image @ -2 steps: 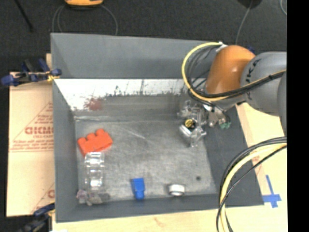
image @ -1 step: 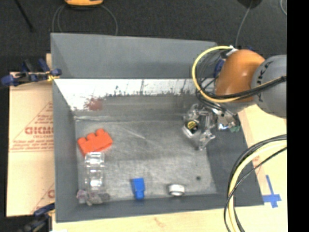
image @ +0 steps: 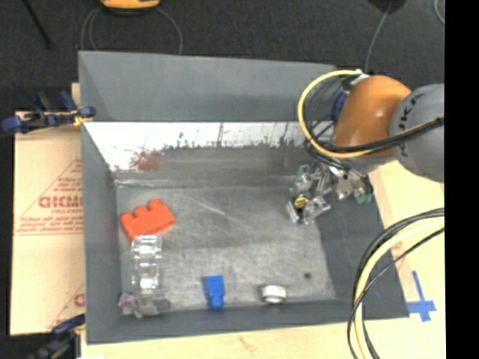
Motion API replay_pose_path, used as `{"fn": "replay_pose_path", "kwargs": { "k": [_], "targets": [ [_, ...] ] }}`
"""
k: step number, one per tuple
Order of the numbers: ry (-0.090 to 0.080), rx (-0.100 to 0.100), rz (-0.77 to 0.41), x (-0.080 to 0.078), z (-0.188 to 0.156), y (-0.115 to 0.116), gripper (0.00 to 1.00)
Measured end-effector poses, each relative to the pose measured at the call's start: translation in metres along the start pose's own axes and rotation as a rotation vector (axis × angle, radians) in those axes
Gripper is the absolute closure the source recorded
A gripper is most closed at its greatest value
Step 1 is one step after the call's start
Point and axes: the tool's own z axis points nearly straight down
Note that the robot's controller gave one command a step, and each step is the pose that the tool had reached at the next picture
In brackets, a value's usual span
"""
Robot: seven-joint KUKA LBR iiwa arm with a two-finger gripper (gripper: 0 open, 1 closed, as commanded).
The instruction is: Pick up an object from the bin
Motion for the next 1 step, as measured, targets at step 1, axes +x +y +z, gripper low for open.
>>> {"fn": "replay_pose_path", "kwargs": {
  "k": [1],
  "targets": [
    [0.004,-0.002,-0.272,0.0268,-0.2039,-0.0081,1.0]
  ]
}}
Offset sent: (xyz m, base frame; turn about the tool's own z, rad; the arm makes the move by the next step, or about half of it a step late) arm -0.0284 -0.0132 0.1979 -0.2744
